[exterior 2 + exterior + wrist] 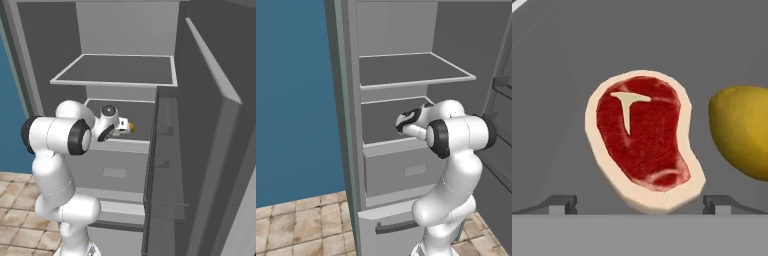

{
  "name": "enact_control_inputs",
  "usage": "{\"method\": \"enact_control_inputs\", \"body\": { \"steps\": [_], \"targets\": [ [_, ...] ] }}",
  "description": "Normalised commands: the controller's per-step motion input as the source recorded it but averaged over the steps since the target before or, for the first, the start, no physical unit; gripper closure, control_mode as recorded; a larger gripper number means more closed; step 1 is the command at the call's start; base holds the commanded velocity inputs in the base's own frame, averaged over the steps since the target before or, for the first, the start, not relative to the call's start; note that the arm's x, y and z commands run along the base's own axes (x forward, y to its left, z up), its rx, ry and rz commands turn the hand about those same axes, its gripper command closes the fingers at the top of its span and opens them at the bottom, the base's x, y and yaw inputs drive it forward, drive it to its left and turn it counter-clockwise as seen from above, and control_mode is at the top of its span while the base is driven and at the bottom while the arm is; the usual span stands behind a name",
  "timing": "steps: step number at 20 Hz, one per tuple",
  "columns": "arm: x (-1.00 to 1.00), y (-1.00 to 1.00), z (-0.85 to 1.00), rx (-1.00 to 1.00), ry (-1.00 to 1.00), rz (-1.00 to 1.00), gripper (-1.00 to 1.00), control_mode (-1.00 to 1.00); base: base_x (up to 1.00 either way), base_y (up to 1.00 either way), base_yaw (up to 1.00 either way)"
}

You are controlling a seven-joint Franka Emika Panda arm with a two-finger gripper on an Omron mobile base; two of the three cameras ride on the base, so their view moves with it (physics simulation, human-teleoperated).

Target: Place one lemon and one steak in each tupperware on the nearby counter, to pack two identical lunches.

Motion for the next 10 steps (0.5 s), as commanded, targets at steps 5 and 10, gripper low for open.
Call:
{"method": "enact_control_inputs", "body": {
  "steps": [5,10],
  "targets": [
    [0.13,0.00,-0.19,0.00,0.05,0.12,-1.00,-1.00,0.00,0.00,0.00],
    [0.21,0.00,-0.27,0.00,0.04,0.08,-1.00,-1.00,0.00,0.00,0.00]
  ]
}}
